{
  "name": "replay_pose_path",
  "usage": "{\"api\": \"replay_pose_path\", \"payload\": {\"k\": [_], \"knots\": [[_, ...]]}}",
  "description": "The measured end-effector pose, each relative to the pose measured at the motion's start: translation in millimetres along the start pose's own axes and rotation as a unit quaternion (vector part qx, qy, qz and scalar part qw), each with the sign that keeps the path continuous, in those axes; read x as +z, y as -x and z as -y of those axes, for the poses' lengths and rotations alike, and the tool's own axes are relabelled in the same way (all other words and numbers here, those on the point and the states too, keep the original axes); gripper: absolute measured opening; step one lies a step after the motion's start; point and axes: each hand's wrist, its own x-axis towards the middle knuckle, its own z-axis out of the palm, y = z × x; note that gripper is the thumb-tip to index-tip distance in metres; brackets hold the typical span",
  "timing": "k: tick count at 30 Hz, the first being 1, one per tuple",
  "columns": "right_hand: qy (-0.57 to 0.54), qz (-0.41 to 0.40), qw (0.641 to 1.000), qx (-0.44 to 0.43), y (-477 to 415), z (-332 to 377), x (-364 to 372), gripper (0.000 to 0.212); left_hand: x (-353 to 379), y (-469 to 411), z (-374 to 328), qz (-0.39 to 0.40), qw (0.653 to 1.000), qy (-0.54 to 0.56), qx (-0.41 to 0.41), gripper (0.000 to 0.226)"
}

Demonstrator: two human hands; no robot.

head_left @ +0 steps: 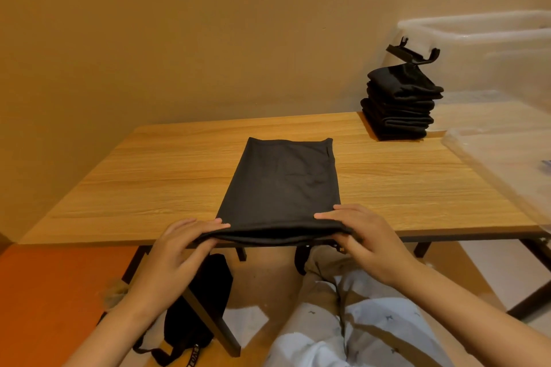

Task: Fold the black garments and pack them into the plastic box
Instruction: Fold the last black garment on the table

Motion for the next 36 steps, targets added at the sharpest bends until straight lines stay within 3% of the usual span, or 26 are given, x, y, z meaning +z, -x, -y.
{"api": "replay_pose_path", "payload": {"k": [2,4,7,12,14,17,22,25,28,31,33,36], "knots": [[-0.121,-0.035,0.989,0.072,-10.0,10.0,-8.9,0.050,-5.3,-10.2,-16.4,0.004,0.996,0.083,-0.036,0.025],[-0.224,-0.082,0.963,0.127,-25.8,14.6,-17.6,0.037,-8.7,-27.8,-36.8,-0.010,0.988,0.149,-0.039,0.013],[-0.270,-0.136,0.938,0.171,-56.9,9.5,-26.5,0.032,-10.3,-76.7,-57.6,-0.049,0.981,0.185,-0.044,0.018],[-0.243,-0.175,0.911,0.284,-133.3,-37.4,-21.5,0.021,7.3,-190.5,-36.6,-0.003,0.966,0.224,-0.130,0.020],[-0.165,-0.139,0.919,0.331,-155.7,-66.3,-13.5,0.013,24.1,-222.3,-15.0,0.035,0.968,0.183,-0.170,0.021],[-0.080,-0.125,0.911,0.385,-164.3,-90.3,-5.7,0.019,41.6,-238.9,8.9,0.046,0.968,0.111,-0.221,0.023],[-0.058,-0.142,0.925,0.348,-164.9,-94.1,-1.8,0.024,44.2,-243.0,12.7,0.028,0.978,0.077,-0.191,0.021],[-0.037,-0.170,0.925,0.337,-165.8,-94.2,-1.3,0.025,46.0,-248.6,14.9,-0.005,0.989,0.000,-0.150,0.026],[0.109,-0.164,0.925,0.324,-164.5,-94.2,1.3,0.037,52.7,-249.7,18.5,-0.029,0.987,-0.078,-0.136,0.019],[0.200,-0.192,0.931,0.236,-160.8,-87.1,0.1,0.041,53.8,-240.7,9.1,-0.092,0.986,-0.105,-0.095,0.034],[0.176,-0.155,0.960,0.153,-160.6,-74.9,0.0,0.040,54.3,-232.0,-2.4,-0.108,0.988,-0.108,-0.007,0.040],[0.210,0.002,0.973,0.091,-160.6,-60.8,13.4,0.049,66.7,-222.5,-9.7,0.041,0.981,-0.187,0.045,0.056]]}}
